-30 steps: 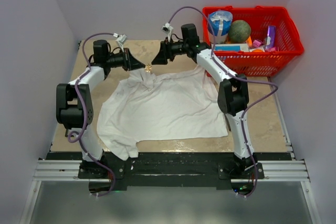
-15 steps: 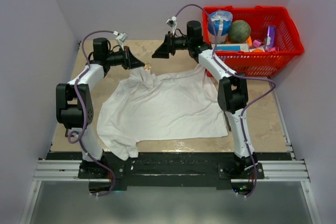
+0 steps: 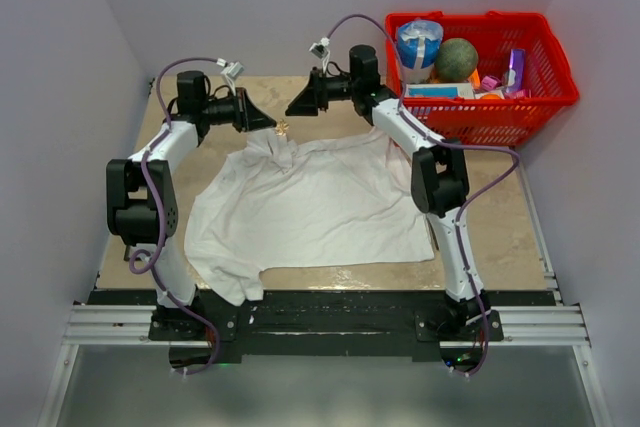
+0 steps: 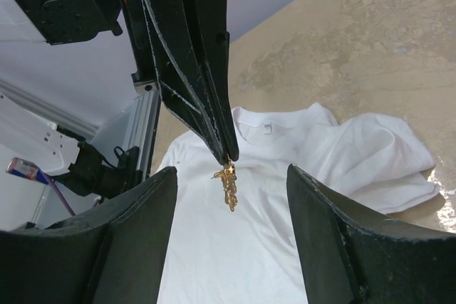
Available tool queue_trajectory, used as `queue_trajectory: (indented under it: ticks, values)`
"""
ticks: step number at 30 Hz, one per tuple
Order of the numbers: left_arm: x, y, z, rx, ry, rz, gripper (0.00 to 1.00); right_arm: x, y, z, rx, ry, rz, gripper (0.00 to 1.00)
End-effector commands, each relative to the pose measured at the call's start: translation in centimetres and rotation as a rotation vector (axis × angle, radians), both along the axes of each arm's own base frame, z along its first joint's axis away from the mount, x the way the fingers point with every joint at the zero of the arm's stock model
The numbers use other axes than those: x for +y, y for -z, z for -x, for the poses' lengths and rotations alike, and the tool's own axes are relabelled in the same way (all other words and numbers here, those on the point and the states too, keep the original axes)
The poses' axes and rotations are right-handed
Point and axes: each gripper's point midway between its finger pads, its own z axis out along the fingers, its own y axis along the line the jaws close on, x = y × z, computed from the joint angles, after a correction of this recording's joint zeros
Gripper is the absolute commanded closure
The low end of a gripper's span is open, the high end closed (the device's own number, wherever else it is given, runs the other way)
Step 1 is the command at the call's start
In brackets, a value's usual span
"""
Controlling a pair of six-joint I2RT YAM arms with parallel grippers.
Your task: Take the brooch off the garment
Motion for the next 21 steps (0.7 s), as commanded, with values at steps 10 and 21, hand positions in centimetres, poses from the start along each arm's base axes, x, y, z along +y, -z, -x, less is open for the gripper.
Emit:
queue_trajectory:
  ticks: [10, 21]
  values:
    - [-0.6, -4.3, -0.9, -0.089, 0.017, 0.064, 1.00, 1.1, -0.9, 1.3, -0.059, -0.059, -0.004, 0.40]
    - [-0.6, -4.0, -1.3, -0.071, 0.008, 0.072, 1.00, 1.5, -0.1, 1.2, -0.056, -0.060, 0.004, 0.48]
